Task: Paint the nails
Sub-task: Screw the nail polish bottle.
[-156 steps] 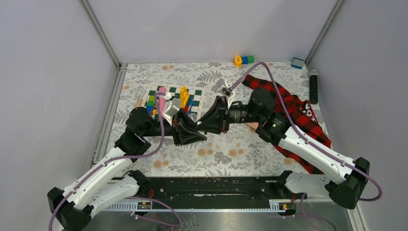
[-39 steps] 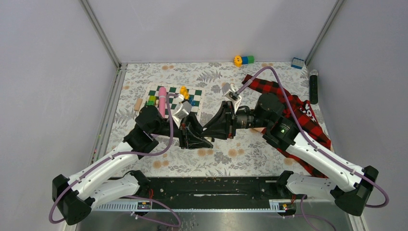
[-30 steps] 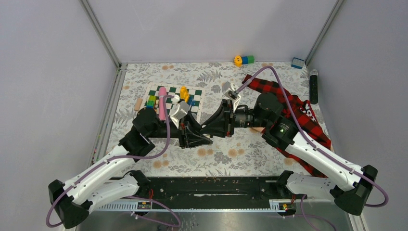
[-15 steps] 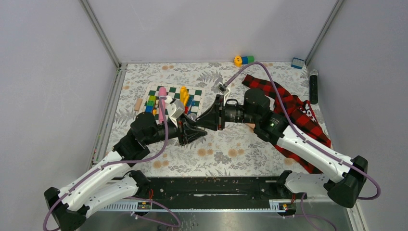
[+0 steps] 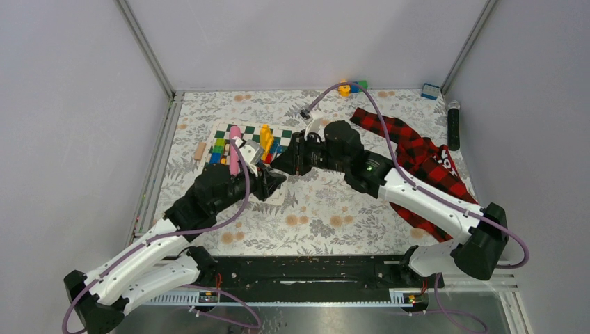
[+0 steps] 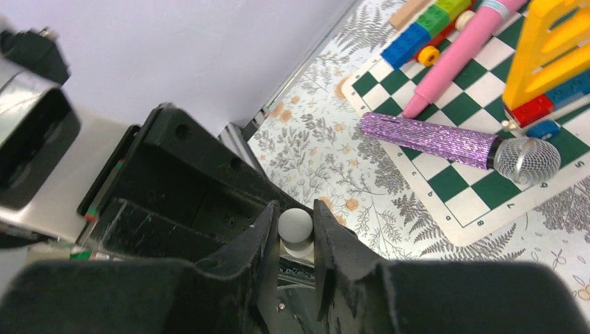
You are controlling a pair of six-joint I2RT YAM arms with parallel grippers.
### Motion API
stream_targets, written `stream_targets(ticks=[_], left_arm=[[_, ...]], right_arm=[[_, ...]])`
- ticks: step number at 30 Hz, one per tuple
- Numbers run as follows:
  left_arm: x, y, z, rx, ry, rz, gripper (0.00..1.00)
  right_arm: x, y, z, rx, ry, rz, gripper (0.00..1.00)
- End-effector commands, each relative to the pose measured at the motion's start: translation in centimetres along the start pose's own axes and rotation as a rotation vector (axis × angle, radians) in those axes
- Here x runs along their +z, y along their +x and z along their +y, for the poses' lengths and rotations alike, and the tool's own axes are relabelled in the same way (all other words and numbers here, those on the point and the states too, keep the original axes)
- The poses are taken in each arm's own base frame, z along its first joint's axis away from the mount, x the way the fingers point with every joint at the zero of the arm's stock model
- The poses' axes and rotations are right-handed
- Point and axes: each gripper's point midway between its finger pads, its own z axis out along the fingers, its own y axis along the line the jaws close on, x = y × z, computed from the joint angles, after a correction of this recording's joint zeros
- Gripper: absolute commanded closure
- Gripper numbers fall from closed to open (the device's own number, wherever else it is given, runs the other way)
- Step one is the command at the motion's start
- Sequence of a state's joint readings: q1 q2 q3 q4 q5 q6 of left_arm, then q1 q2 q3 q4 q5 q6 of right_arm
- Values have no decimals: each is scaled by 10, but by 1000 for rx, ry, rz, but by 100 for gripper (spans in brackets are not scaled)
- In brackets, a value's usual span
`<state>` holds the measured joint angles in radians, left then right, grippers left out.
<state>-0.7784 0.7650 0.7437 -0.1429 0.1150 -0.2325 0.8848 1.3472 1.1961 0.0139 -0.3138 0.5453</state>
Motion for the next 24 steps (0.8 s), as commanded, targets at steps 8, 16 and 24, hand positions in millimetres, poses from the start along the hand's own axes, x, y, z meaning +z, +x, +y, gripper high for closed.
stream_targets(ticks=[8, 16, 24], left_arm=[[2, -48, 53, 50, -295, -152, 100], [7, -51, 26, 90, -138, -163, 100], [16, -41, -9, 142, 42, -103, 100]], right_arm=[[19, 48, -8, 152, 155, 164, 100], [1, 20, -4, 54, 165, 59, 69], [-46, -33, -9, -56, 187, -108, 31]])
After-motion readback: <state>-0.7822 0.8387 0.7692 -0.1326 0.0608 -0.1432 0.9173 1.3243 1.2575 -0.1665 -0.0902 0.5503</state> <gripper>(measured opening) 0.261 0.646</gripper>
